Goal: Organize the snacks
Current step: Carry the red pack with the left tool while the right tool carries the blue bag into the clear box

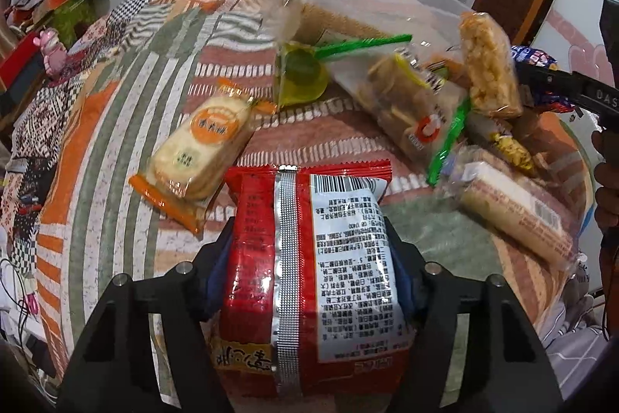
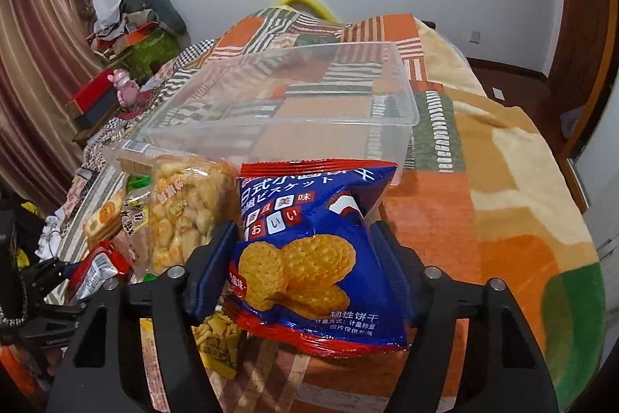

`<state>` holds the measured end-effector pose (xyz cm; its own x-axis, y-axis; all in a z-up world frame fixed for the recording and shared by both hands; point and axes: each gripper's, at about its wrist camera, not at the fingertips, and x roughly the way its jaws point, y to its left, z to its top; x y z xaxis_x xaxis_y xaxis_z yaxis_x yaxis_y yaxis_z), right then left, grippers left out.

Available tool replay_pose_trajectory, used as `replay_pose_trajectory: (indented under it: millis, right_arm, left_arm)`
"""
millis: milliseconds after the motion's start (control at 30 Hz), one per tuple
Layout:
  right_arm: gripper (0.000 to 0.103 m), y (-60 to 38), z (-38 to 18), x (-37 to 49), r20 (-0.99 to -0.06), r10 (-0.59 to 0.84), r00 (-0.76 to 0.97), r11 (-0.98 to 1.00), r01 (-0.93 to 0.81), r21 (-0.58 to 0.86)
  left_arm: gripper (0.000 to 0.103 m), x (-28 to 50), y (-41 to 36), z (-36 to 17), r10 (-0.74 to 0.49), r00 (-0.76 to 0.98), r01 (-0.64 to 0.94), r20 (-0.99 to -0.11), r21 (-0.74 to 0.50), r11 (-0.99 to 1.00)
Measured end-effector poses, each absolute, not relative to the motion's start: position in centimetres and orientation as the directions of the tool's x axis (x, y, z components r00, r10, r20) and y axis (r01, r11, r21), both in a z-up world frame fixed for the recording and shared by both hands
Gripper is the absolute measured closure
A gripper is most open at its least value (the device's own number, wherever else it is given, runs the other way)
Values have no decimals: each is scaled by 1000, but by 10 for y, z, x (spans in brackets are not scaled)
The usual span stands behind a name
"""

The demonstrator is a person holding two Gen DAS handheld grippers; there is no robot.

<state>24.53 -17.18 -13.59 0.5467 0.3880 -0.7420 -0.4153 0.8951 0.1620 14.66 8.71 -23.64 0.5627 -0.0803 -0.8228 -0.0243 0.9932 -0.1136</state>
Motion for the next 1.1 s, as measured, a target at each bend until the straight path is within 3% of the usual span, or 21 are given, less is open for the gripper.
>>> replay_pose_trajectory:
  millis: [200, 1100]
  right_arm:
    - [47, -180, -127, 242, -720, 390, 574, 896, -419, 151]
    - [47, -184, -86, 280, -584, 421, 694, 897, -415, 153]
  left_arm:
    - [36, 143, 84, -204, -67, 632, -25, -772, -107, 994]
    - [36, 251, 67, -113, -64, 802, -9, -594, -120, 993]
